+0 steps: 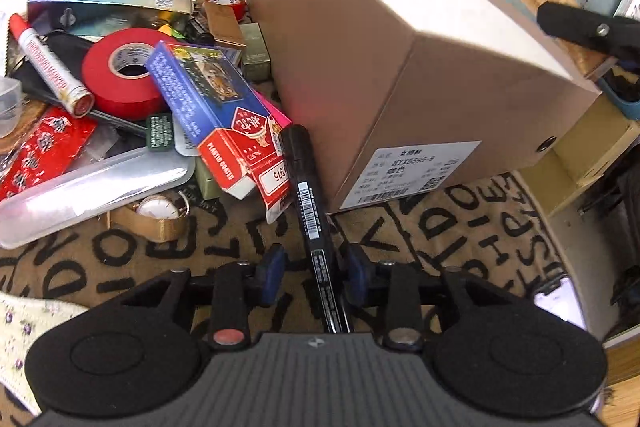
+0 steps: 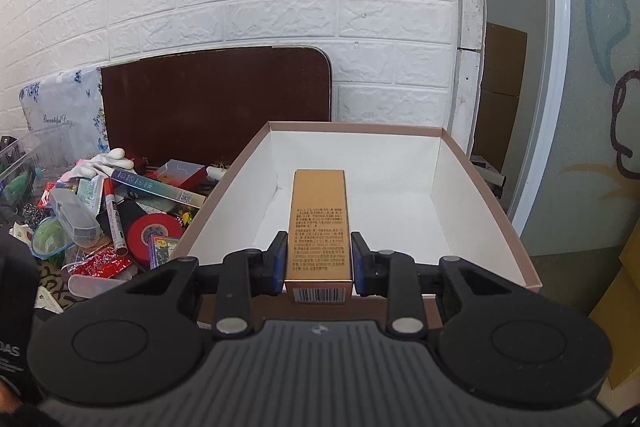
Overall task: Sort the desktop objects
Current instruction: 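Carry both items into the white box and open both tools to release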
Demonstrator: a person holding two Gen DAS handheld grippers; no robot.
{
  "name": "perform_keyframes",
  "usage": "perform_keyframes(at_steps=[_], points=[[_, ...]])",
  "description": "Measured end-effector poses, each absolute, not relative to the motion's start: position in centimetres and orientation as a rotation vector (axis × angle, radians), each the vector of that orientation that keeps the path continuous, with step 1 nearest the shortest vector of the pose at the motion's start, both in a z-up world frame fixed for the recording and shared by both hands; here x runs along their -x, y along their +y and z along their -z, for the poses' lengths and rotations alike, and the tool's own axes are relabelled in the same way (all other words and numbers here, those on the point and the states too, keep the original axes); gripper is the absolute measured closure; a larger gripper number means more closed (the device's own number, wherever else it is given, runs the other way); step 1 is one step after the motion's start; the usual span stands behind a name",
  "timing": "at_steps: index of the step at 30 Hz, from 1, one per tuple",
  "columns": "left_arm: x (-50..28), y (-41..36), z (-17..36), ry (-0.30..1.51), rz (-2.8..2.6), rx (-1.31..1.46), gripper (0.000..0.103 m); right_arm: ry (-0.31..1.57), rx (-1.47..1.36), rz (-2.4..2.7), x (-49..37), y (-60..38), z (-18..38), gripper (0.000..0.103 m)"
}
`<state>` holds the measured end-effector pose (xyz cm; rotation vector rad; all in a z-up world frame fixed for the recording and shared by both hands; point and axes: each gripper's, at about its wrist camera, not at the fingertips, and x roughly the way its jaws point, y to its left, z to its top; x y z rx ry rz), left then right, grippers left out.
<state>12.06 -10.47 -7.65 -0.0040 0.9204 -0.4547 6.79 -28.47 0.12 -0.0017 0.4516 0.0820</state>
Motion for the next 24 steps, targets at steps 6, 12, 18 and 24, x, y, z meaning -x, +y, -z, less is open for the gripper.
perform_keyframes(at_steps=[6, 12, 18, 24], points=[[-10.9, -9.8, 6.3, 0.885, 0.472, -0.04, 0.087, 0.443, 0.011, -0.099, -6.4, -28.0, -0.4, 0.073], [-8.4, -7.3, 0.0, 0.742, 0.495, -0.001, 0.089, 0.432, 0.014, -0.114, -6.5, -27.9, -0.8, 0.073], [-9.8, -7.0, -7.4, 0.586, 0.523, 0.058, 0.09, 0.419, 0.004, -0.14, -8.1, -28.2, -2.6, 0.073], [-14.4, -10.7, -10.9, 0.567, 0.556, 0.061, 0.09, 0.48, 0.012, -0.128, -11.8, -29.0, -3.7, 0.073]])
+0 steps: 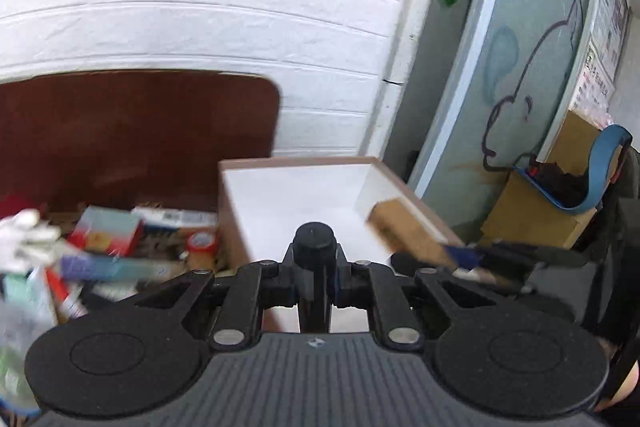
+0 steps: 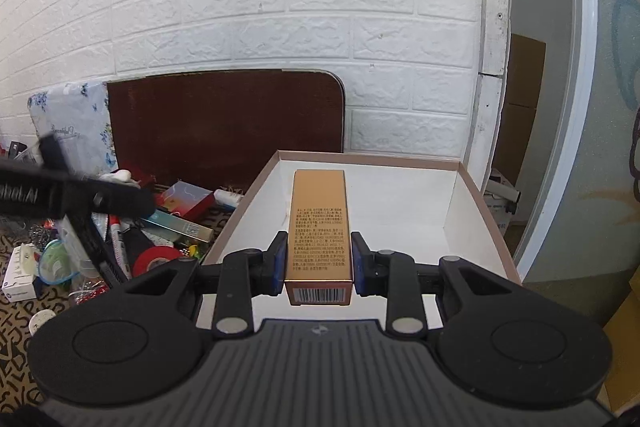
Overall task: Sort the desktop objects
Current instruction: 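Carry both items into the white box and open both tools to release, then withdraw both tools from the box back toward the cluttered pile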
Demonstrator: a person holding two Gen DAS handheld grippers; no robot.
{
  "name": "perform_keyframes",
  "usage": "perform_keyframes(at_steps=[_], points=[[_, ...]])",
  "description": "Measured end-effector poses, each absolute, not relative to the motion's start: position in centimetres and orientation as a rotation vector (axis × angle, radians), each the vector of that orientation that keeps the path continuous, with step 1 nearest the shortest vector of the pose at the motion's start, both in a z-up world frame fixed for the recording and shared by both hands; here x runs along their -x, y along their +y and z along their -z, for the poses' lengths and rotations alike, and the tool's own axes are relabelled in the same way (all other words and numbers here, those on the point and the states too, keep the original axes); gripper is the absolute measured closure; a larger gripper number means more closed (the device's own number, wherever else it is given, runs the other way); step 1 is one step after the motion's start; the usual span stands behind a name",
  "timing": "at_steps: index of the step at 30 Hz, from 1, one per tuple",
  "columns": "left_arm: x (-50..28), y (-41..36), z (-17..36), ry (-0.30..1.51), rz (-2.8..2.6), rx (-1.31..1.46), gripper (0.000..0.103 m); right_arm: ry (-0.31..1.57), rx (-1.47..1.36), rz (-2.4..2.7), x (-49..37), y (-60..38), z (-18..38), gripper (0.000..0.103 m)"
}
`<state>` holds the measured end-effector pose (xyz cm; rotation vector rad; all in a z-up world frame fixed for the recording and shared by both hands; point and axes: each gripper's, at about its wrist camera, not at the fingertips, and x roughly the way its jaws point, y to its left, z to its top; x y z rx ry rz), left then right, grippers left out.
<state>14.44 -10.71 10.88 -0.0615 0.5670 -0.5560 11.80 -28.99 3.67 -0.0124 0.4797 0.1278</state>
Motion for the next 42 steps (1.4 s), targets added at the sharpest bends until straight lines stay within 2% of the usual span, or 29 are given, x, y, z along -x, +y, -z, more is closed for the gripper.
perform_keyframes(at_steps=[4, 8, 18, 21, 22, 23, 24, 25, 26, 29, 31, 33, 35, 42], points=[[-17.0, -14.4, -10.5, 0.584, 0.565, 0.006, 0.09, 0.55, 0.02, -0.118, -14.4, -29.4, -2.8, 0.073], [-20.1, -17.0, -8.0, 0.678, 0.53, -0.03, 0.09, 0.648, 0.023, -0.122, -17.1, -29.8, -1.3, 0.073], [-24.9, -18.7, -2.7, 0.844, 0.485, -0.082, 0.088, 0.91, 0.154, -0.112, -22.2, -29.0, 3.2, 0.072], [-25.0, -18.6, -2.6, 0.83, 0.517, -0.067, 0.07, 0.963, 0.174, -0.119, -23.1, -28.7, 4.2, 0.072], [-24.9, -18.6, -2.7, 0.822, 0.54, -0.057, 0.059, 0.973, 0.175, -0.124, -23.3, -28.7, 4.4, 0.072], [-24.7, -18.5, -2.9, 0.812, 0.564, -0.049, 0.042, 0.976, 0.165, -0.127, -23.4, -28.7, 4.4, 0.072], [-24.5, -18.7, -3.2, 0.8, 0.574, -0.05, 0.03, 0.976, 0.151, -0.132, -23.4, -28.8, 4.4, 0.066], [-24.3, -18.7, -3.3, 0.782, 0.565, -0.051, 0.012, 0.973, 0.134, -0.135, -23.4, -29.0, 4.2, 0.057], [-24.0, -18.5, -3.5, 0.754, 0.556, -0.048, 0.009, 0.965, 0.119, -0.131, -23.3, -29.2, 3.9, 0.042], [-23.7, -18.1, -4.0, 0.718, 0.551, -0.028, 0.007, 0.926, 0.105, -0.118, -22.9, -29.6, 2.9, 0.037], [-23.8, -17.7, -4.1, 0.737, 0.541, 0.001, 0.007, 0.888, 0.091, -0.107, -22.3, -29.9, 1.9, 0.03], [-23.6, -17.4, -4.2, 0.743, 0.542, 0.019, 0.006, 0.848, 0.072, -0.102, -21.6, -30.2, 1.1, 0.018], [-23.1, -17.2, -4.5, 0.727, 0.54, 0.03, 0.006, 0.819, 0.067, -0.097, -20.9, -30.3, 0.4, 0.013], [-20.0, -17.1, -5.8, 0.632, 0.513, -0.024, 0.004, 0.786, 0.088, -0.089, -18.7, -29.7, -0.5, 0.013]])
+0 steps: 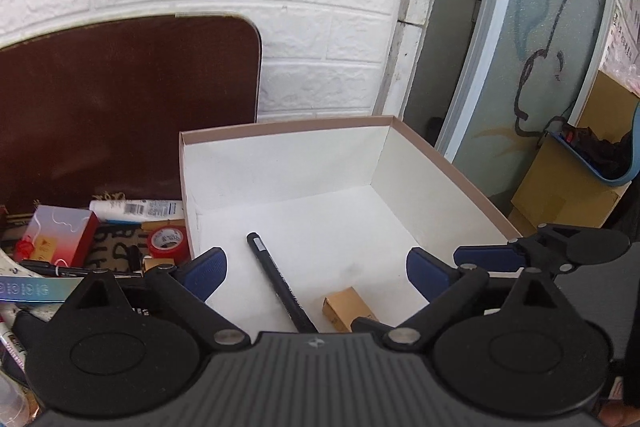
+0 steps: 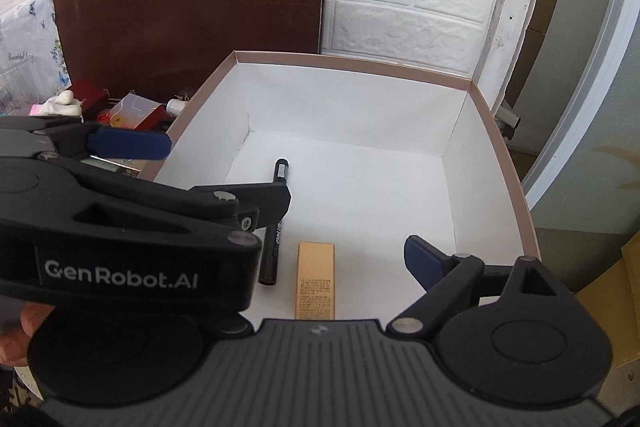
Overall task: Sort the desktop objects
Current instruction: 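Withdraw both tools from the box back toward the cluttered pile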
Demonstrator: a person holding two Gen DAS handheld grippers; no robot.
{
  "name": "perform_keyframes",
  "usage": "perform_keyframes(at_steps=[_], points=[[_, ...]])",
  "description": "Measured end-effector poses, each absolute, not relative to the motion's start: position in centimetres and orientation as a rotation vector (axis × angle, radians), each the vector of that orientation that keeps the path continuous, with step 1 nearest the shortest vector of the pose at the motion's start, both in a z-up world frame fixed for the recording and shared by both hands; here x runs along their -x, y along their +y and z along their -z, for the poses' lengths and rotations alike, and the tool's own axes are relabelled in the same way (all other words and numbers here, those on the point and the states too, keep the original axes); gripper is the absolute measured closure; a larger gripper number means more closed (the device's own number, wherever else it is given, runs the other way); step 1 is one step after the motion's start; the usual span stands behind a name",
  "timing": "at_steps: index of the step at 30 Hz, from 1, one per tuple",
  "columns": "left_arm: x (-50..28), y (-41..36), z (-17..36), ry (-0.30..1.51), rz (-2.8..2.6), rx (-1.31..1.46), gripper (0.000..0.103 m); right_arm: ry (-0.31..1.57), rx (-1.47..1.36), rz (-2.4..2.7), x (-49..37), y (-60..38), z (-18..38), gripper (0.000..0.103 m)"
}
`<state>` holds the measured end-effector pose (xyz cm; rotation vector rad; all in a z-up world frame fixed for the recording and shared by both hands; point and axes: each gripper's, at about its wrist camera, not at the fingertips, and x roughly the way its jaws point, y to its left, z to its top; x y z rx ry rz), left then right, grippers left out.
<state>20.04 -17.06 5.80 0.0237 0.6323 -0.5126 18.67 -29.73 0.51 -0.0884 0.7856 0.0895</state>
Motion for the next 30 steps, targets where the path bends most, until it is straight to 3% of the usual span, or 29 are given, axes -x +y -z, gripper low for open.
perform_keyframes(at_steps=[18, 30], points=[[-10.9, -13.3, -7.7, 0.459, 0.458, 0.007, 0.003, 0.585, 0.094, -0.119, -10.0, -26.4, -3.2, 0.013], [-4.0, -5.3, -2.8, 0.488, 0.338, 0.144, 0.003, 0.465, 0.133, -0.278, -2.7, -19.5, 0.3, 0.012]])
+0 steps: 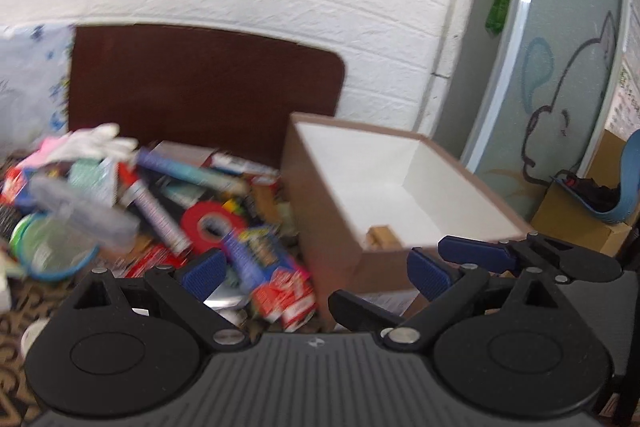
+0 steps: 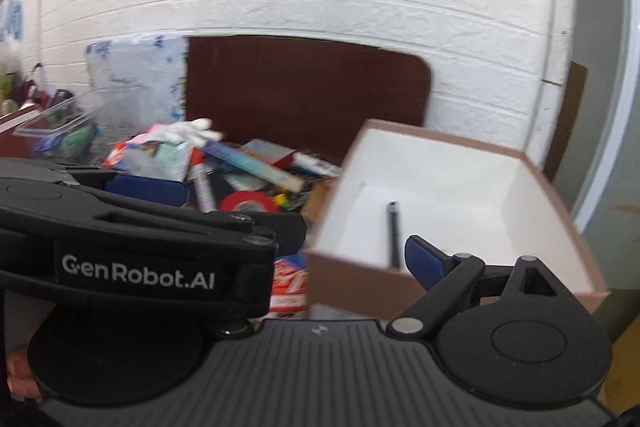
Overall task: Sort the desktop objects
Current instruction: 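Withdraw both tools from the box back toward the cluttered pile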
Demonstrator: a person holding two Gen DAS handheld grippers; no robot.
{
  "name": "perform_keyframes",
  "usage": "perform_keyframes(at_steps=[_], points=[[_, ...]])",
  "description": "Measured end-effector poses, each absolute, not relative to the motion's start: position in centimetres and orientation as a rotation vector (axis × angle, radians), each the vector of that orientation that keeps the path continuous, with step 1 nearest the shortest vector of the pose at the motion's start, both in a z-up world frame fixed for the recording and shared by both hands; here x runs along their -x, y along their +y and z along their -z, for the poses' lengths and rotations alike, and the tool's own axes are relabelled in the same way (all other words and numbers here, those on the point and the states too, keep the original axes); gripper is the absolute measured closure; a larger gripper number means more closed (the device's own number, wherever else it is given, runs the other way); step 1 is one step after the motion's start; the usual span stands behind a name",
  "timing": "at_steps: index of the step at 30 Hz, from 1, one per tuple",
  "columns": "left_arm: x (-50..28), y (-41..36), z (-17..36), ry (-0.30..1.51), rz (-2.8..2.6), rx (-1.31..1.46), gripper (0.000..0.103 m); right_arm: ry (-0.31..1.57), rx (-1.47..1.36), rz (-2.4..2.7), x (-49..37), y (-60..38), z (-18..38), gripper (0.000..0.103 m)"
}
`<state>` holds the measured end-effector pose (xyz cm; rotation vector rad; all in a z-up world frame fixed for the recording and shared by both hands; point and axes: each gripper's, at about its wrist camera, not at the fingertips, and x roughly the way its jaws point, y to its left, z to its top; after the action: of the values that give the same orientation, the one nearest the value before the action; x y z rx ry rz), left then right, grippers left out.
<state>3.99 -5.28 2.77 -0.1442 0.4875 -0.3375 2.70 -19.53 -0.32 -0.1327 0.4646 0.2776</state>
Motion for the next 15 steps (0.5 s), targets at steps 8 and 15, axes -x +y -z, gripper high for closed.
perform_keyframes(at_steps=[8, 15], points=[[-1.6, 0.4, 2.4, 0.608, 0.201, 0.166, 0.003, 0.551, 0.197, -0.442, -0.5, -13.4, 5.8, 0.012], [-2.7, 4.2, 5.2, 0.722, 0.05, 0.229, 0.004, 0.598, 0.245, -0.454, -0.9, -11.9, 8.1, 0.013]])
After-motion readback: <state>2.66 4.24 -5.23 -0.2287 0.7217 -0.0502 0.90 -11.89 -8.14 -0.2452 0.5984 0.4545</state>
